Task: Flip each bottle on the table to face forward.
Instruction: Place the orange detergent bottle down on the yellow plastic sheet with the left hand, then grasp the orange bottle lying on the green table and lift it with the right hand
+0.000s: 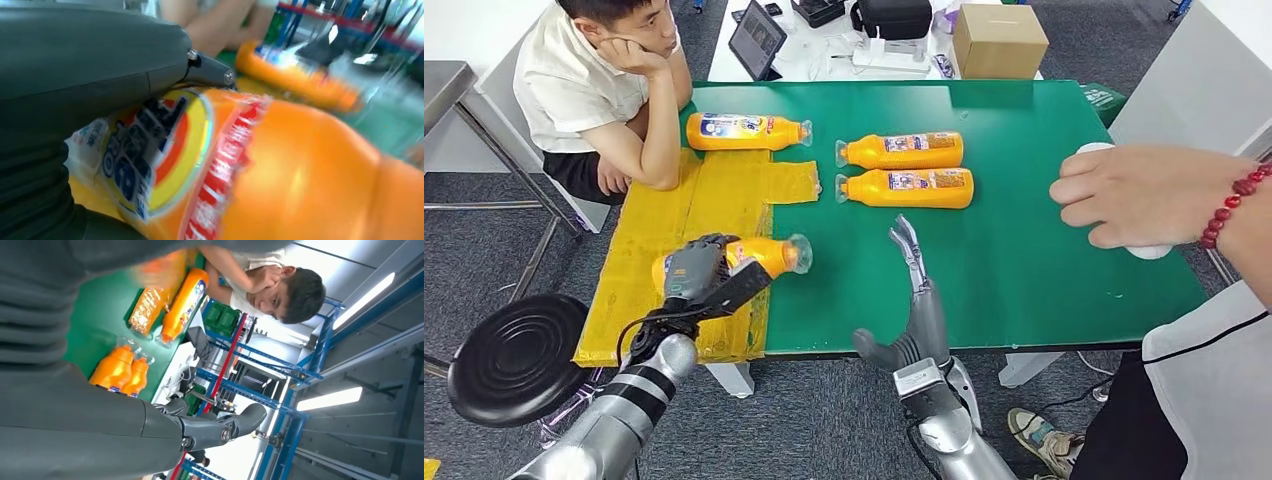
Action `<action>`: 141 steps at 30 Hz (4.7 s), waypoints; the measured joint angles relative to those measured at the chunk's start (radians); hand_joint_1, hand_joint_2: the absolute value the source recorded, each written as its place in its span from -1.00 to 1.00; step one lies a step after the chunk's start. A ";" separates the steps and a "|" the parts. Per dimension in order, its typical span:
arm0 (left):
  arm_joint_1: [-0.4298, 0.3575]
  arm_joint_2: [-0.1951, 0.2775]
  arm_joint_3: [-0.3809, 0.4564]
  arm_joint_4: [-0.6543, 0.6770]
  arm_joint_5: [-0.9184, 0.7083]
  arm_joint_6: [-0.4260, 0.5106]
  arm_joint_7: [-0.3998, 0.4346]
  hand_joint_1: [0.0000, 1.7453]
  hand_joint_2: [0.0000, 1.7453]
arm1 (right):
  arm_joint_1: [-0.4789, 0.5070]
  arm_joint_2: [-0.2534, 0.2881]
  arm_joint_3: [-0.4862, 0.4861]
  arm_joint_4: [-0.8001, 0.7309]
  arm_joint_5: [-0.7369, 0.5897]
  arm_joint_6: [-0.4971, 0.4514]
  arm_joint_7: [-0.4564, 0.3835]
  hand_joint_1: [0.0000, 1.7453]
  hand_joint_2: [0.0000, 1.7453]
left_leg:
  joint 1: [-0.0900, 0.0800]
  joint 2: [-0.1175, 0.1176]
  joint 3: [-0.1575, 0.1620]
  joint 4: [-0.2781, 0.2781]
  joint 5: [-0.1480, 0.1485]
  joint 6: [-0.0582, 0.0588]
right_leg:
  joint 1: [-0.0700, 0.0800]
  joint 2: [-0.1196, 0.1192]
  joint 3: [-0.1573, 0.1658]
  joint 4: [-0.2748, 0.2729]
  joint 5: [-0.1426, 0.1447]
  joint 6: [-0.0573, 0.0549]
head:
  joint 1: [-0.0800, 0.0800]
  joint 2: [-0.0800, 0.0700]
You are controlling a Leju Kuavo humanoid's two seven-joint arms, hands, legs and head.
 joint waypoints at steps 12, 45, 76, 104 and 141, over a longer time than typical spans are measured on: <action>-0.129 -0.029 -0.038 0.250 -0.059 0.030 0.111 0.28 1.00 | -0.001 0.012 0.000 -0.001 -0.017 0.013 0.000 -1.00 -1.00 | 0.000 0.001 0.002 0.000 0.000 0.000 | 0.000 0.000 0.001 0.001 0.000 0.000 | 0.000 0.000; -0.113 -0.078 -0.154 0.178 -0.272 -0.085 0.110 -1.00 0.00 | 0.059 0.022 -0.018 0.004 -0.054 -0.003 0.000 -1.00 -1.00 | 0.000 -0.002 0.001 0.000 0.001 0.000 | 0.000 -0.001 0.001 0.001 0.000 0.000 | 0.000 0.000; 0.500 0.024 0.064 -0.784 0.929 -0.193 -0.277 -1.00 1.00 | 0.080 -0.088 -0.320 0.125 0.281 -0.008 0.096 -1.00 1.00 | -0.001 -0.002 -0.001 0.000 0.000 0.001 | -0.001 -0.001 0.000 -0.001 0.000 0.000 | 0.000 0.000; 0.478 -0.045 0.015 -0.761 0.847 -0.123 -0.282 -1.00 1.00 | -0.277 -0.215 -0.310 0.693 0.758 -0.023 0.386 -1.00 1.00 | -0.002 -0.002 -0.001 0.000 0.001 0.002 | -0.001 -0.001 0.001 0.000 0.001 0.001 | 0.000 0.000; 0.449 -0.063 -0.038 -0.699 0.855 -0.089 -0.277 -1.00 1.00 | -0.485 -0.199 -0.175 0.949 0.921 -0.003 0.545 -1.00 1.00 | -0.003 -0.002 0.003 0.000 0.002 0.003 | -0.002 -0.001 0.004 -0.001 0.002 0.003 | 0.000 0.000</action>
